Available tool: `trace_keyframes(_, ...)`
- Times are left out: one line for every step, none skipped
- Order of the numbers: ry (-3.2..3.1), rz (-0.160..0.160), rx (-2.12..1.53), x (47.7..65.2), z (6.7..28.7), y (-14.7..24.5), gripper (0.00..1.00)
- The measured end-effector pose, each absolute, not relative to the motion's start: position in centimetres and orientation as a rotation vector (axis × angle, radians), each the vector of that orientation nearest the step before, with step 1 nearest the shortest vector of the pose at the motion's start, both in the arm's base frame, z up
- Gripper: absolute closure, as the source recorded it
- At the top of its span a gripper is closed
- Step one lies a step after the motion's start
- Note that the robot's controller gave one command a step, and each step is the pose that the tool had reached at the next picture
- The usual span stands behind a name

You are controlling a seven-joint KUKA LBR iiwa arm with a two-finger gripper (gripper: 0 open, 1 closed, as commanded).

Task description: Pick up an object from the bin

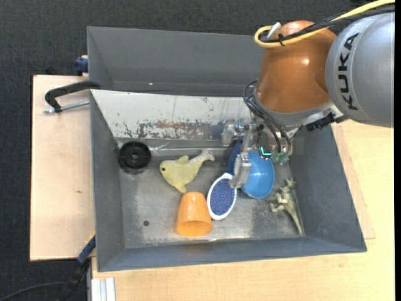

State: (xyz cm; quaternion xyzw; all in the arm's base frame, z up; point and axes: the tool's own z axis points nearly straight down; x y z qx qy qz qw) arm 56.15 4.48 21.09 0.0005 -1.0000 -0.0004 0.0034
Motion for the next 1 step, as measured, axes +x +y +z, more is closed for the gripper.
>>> trace_keyframes(-3.122,-0.003,0.198,54.28,7.46,4.95,0.0)
